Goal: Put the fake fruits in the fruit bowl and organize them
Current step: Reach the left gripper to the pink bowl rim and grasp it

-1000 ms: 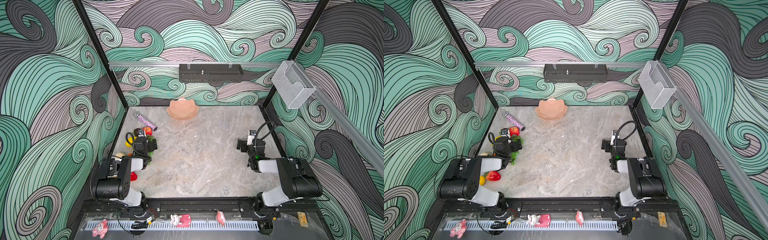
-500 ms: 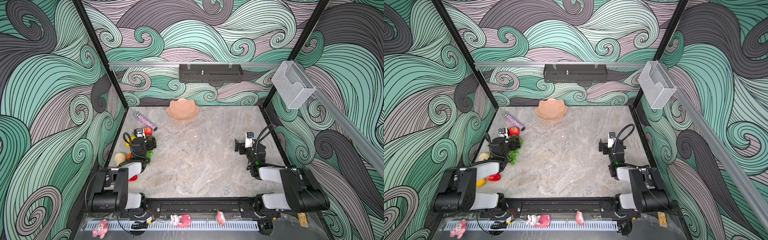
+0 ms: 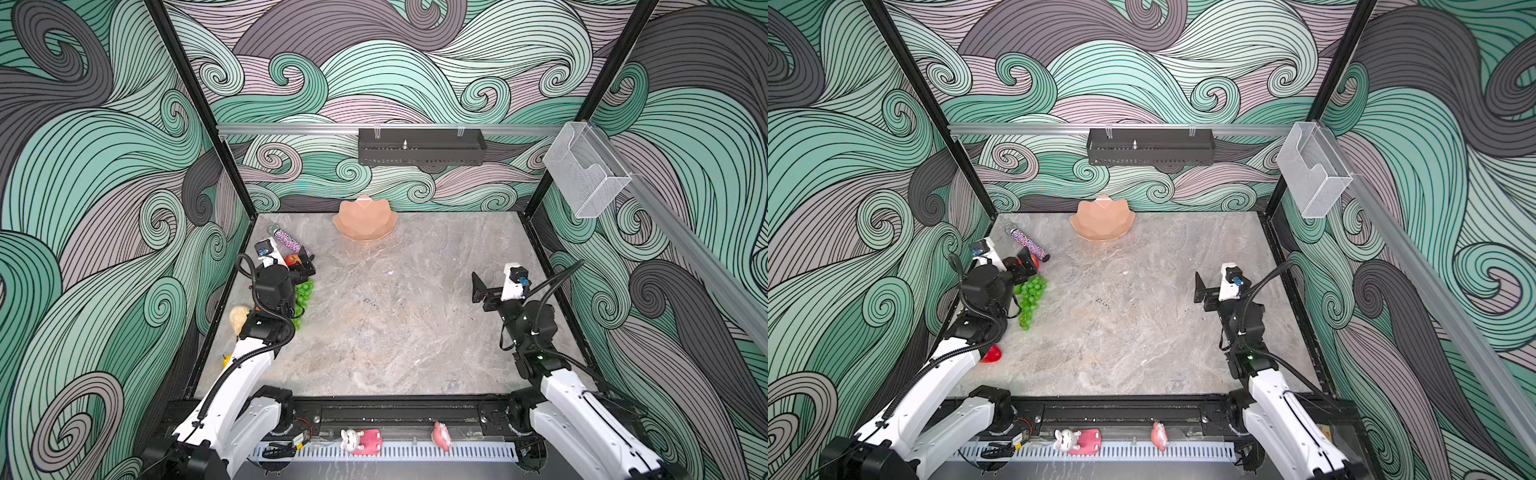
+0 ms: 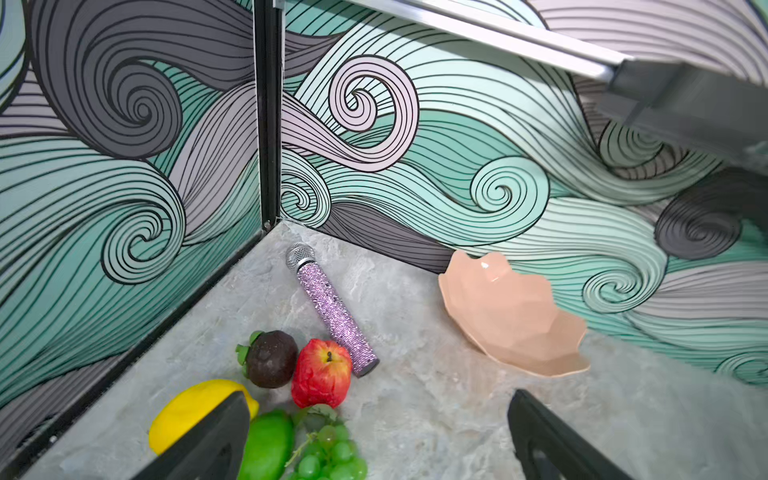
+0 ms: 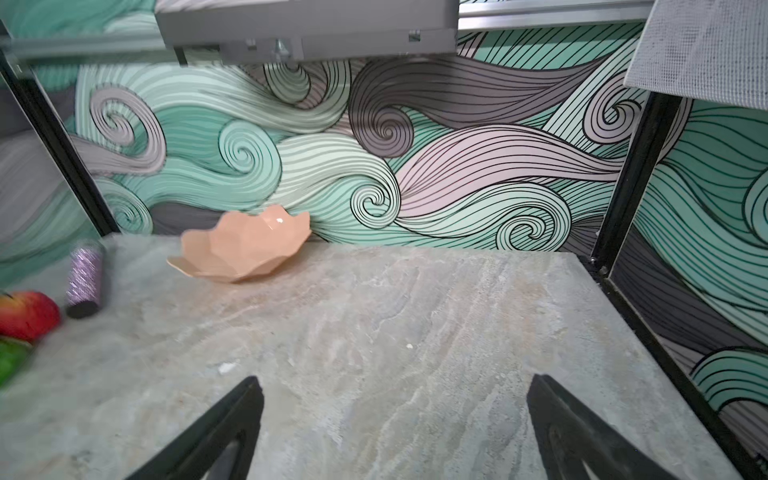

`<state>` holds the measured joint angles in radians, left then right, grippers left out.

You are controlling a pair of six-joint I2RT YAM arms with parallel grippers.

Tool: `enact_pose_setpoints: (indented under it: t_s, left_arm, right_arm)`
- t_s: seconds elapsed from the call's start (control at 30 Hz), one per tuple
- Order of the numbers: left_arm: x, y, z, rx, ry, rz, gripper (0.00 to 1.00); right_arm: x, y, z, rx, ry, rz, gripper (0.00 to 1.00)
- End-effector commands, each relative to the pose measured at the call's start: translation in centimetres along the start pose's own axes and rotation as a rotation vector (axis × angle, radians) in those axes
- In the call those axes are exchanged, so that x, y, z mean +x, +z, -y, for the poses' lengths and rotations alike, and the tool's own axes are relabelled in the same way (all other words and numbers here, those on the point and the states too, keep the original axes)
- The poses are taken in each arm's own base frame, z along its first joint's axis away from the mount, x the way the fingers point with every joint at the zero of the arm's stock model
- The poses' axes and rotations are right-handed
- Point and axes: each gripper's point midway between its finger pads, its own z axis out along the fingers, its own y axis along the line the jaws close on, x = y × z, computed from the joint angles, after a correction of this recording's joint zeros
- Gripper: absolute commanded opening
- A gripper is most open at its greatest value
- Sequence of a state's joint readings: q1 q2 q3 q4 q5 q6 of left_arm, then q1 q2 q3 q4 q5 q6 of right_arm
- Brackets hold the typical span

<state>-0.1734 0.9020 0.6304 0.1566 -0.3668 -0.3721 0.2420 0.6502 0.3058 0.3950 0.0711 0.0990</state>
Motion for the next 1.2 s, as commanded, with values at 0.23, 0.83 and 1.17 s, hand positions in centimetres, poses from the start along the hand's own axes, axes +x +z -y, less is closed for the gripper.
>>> enact_pose_setpoints:
  t_s: [0.23,0.83,1.17]
  left_arm:
    - [7.0,5.6,5.7,0.172,-0.137,-0.389,0.99]
    - [19.1,20.4,11.6,0.048,-0.355,-0.906,0.75]
    - [21.4,24.7,12.0,0.01,-0.376,-0.909,0.56]
  right_arm:
    - [3.8,-3.9,0.5,0.006,0.353,-0.048,1.0]
    - [7.9,-1.1,-1.7,-0.076,0.385,-0.236,1.0]
    - [8.7,-0.4,-2.3,-0.102,0.399,-0.273,1.0]
